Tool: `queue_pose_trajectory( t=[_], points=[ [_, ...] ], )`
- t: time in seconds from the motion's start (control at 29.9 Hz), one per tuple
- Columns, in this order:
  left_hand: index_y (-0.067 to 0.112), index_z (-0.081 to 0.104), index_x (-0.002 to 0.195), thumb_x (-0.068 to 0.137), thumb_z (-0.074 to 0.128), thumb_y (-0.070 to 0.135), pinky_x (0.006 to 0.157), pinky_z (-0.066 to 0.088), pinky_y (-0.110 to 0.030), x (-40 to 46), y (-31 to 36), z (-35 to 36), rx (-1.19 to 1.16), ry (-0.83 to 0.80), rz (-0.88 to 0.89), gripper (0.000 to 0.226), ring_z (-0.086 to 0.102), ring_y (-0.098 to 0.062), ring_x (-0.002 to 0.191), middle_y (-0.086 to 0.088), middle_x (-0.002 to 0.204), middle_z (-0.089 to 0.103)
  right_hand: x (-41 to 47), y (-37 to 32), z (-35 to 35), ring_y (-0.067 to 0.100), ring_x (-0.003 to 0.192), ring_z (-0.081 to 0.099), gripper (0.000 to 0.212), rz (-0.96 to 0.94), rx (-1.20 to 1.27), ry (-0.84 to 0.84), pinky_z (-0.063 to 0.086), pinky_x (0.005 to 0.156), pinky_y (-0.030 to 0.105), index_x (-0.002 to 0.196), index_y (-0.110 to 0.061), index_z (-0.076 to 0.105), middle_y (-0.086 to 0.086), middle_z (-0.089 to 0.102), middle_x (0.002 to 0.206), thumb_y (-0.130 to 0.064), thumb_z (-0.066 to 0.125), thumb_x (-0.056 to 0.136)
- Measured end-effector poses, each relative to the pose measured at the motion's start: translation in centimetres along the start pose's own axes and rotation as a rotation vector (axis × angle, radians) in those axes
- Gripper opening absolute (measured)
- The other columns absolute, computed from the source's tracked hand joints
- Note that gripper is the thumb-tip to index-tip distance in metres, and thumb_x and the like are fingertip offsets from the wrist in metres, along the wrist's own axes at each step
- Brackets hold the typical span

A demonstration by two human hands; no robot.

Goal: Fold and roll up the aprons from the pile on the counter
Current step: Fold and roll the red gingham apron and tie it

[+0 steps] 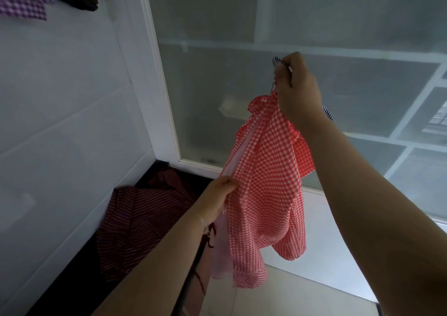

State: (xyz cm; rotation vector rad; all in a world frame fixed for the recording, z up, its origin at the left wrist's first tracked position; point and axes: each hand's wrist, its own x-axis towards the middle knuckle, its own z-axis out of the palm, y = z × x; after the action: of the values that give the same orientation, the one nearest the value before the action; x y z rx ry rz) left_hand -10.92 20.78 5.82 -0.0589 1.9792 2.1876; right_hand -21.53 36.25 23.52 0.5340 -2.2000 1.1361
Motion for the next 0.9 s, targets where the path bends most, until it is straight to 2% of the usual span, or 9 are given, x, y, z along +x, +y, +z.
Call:
queue_pose_trajectory(
  t=[0.1,0.2,0.33,0.44,0.5,0.6,0.74,0.84,0.9],
  points=[
    [0.008,0.069,0.089,0.095,0.055,0.032,0.077,0.047,-0.026,0.3,-0.7,-2.7,0.32,0.187,0.063,0.028,0.061,-0.012,0.076,-0.005,0.085,0.07,-0.6,-0.4,-0.3,0.003,0.049,0.04,0.021,-0.117,-0.004,0.01,0.033,0.052,0.027,0.1,-0.007,0.05,-0.017,0.044,0.059,-0.025,0.04,0.101],
    [0.005,0.067,0.094,0.094,0.056,0.031,0.078,0.047,-0.029,1.3,-0.8,-3.9,0.523,0.326,0.188,0.028,0.063,-0.017,0.083,-0.009,0.092,0.069,-1.2,-1.6,-0.6,0.015,0.049,0.046,0.024,-0.242,-0.021,-0.013,0.038,0.05,0.031,0.102,-0.003,0.051,-0.014,0.048,0.059,-0.025,0.04,0.1],
    [0.007,0.067,0.1,0.094,0.056,0.015,0.083,0.042,-0.011,2.1,0.0,-3.0,0.631,0.28,0.399,0.014,0.057,-0.007,0.096,0.003,0.105,0.062,-0.9,-3.3,-0.9,0.029,0.055,0.053,0.027,-0.341,-0.037,-0.008,0.041,0.051,0.035,0.103,-0.001,0.052,0.002,0.055,0.064,-0.025,0.04,0.099],
    [0.002,0.067,0.092,0.093,0.057,0.013,0.084,0.043,-0.015,2.5,-0.5,-2.1,0.704,0.237,0.527,0.015,0.058,-0.01,0.094,-0.001,0.103,0.062,-0.2,-3.5,-1.0,0.03,0.06,0.056,0.028,-0.325,-0.045,0.004,0.043,0.054,0.037,0.103,-0.002,0.051,0.006,0.06,0.07,-0.027,0.039,0.099],
    [0.008,0.065,0.088,0.092,0.057,0.017,0.08,0.044,-0.016,2.4,-0.8,-1.7,0.777,0.274,0.622,0.013,0.058,-0.008,0.086,0.003,0.098,0.06,0.2,-3.1,-1.0,0.027,0.059,0.055,0.027,-0.287,-0.048,0.027,0.04,0.052,0.034,0.103,-0.003,0.051,0.002,0.058,0.068,-0.026,0.039,0.1],
    [0.013,0.066,0.094,0.093,0.052,0.026,0.074,0.047,-0.014,1.9,-1.1,-1.2,0.931,0.335,0.762,0.02,0.057,-0.005,0.081,0.005,0.101,0.062,0.5,-2.2,-0.9,0.025,0.06,0.053,0.026,-0.206,-0.072,0.06,0.036,0.053,0.032,0.104,-0.005,0.051,-0.001,0.056,0.069,-0.028,0.038,0.1],
    [0.011,0.067,0.094,0.092,0.059,0.024,0.074,0.046,-0.012,1.9,-1.9,-1.7,0.82,0.339,0.638,0.015,0.057,-0.003,0.08,0.009,0.093,0.06,0.8,-1.0,-0.6,0.025,0.059,0.051,0.026,-0.121,-0.07,0.104,0.034,0.053,0.03,0.103,-0.006,0.05,-0.002,0.053,0.066,-0.03,0.038,0.101],
    [0.01,0.069,0.092,0.091,0.063,0.025,0.072,0.045,-0.015,2.0,-2.2,-2.3,0.721,0.282,0.355,0.016,0.058,-0.006,0.075,0.003,0.086,0.064,0.9,-0.2,-0.5,0.022,0.053,0.046,0.023,-0.087,-0.052,0.126,0.031,0.05,0.029,0.101,-0.006,0.049,-0.006,0.046,0.059,-0.027,0.038,0.1],
    [0.008,0.071,0.088,0.091,0.063,0.028,0.067,0.044,-0.021,2.1,-2.6,-3.0,0.697,0.207,0.186,0.022,0.058,-0.006,0.069,0.0,0.08,0.067,1.0,0.3,-0.4,0.023,0.056,0.049,0.023,-0.06,-0.049,0.147,0.033,0.05,0.031,0.101,-0.005,0.049,-0.002,0.051,0.063,-0.026,0.038,0.1]
  ],
)
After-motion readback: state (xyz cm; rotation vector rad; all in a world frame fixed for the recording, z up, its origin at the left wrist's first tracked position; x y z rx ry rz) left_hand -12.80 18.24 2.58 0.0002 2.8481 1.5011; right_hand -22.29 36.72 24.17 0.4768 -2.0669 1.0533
